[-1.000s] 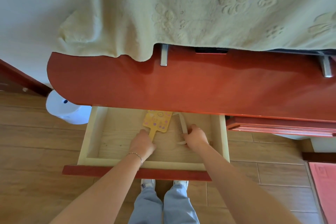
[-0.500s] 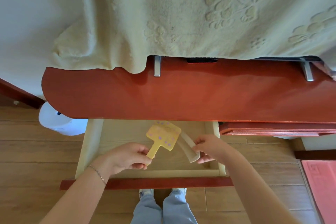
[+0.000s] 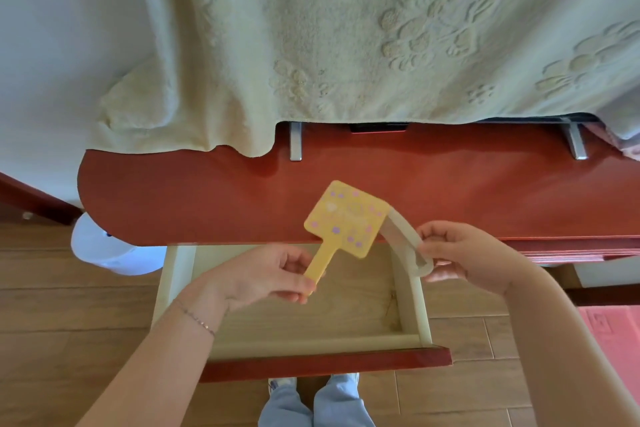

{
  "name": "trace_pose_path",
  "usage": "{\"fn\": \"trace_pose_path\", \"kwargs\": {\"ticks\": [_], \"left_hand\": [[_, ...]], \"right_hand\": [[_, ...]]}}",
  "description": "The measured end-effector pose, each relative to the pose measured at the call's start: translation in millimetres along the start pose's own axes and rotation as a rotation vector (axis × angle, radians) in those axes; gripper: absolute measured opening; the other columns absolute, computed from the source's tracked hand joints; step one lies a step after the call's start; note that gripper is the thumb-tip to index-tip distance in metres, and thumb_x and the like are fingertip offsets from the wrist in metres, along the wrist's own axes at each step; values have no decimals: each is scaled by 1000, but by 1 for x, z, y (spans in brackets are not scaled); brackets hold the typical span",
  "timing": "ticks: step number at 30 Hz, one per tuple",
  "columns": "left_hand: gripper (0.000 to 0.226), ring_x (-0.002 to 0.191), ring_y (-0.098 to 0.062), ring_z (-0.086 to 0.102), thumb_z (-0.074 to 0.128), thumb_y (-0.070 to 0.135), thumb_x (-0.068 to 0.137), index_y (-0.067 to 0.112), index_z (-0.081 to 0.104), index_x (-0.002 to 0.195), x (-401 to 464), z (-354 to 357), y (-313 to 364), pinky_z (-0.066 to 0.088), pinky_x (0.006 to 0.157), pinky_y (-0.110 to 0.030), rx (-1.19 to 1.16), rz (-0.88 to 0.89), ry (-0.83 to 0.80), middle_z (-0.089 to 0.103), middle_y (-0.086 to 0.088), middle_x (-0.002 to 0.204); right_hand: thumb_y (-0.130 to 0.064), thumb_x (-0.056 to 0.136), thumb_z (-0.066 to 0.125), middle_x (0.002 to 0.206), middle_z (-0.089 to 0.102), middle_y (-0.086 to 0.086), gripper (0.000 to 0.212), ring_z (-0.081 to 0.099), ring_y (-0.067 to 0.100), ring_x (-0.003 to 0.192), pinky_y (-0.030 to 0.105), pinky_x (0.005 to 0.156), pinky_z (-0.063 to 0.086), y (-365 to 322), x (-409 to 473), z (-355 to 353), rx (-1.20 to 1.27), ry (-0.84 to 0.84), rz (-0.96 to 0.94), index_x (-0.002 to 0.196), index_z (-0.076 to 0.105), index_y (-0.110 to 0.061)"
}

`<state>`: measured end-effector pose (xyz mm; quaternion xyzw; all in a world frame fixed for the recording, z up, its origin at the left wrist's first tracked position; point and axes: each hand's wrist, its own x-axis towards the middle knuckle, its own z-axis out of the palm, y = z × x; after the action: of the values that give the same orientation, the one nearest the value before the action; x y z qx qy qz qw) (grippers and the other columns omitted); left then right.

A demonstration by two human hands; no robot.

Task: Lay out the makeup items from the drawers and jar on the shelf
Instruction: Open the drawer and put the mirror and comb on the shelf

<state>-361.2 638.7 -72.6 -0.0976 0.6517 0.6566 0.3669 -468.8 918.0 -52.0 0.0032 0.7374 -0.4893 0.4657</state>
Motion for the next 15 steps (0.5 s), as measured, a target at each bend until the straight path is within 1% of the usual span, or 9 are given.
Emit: {"fn": "trace_pose_path", "kwargs": {"ticks": [4, 6, 10, 15], "left_hand": [[18, 70, -8, 62, 63, 3, 83, 7, 64, 100, 32, -1, 23, 48, 66, -16, -105, 48, 113, 66, 3, 77], [18, 73, -9, 63, 64, 5, 83, 7, 64, 101, 48, -1, 30, 50, 69, -17, -123, 59, 201, 65, 0, 81], [16, 77, -11, 65, 63, 6, 85, 9, 64, 101, 74, -2, 36, 52, 67, -15, -196, 48, 353, 62, -2, 87], [16, 79, -13, 64, 63, 5, 85, 9, 63, 101, 92, -1, 32, 54, 70, -15, -272, 5, 431, 63, -3, 89]], "right_hand": [[-5, 90, 54, 98, 70, 14, 15, 69, 22, 85, 28, 70, 59, -7, 31, -4, 179, 113, -11, 104, 60, -3], [-5, 91, 53, 97, 69, 15, 15, 70, 19, 83, 27, 68, 58, -10, 46, -6, 249, 174, -10, 104, 59, -1], [-3, 90, 54, 98, 69, 16, 16, 69, 19, 80, 30, 68, 59, -18, 69, -8, 257, 291, 3, 105, 58, 0], [-2, 90, 54, 98, 69, 16, 11, 67, 17, 73, 28, 63, 59, -23, 89, -8, 262, 343, -3, 100, 57, -2]]}}
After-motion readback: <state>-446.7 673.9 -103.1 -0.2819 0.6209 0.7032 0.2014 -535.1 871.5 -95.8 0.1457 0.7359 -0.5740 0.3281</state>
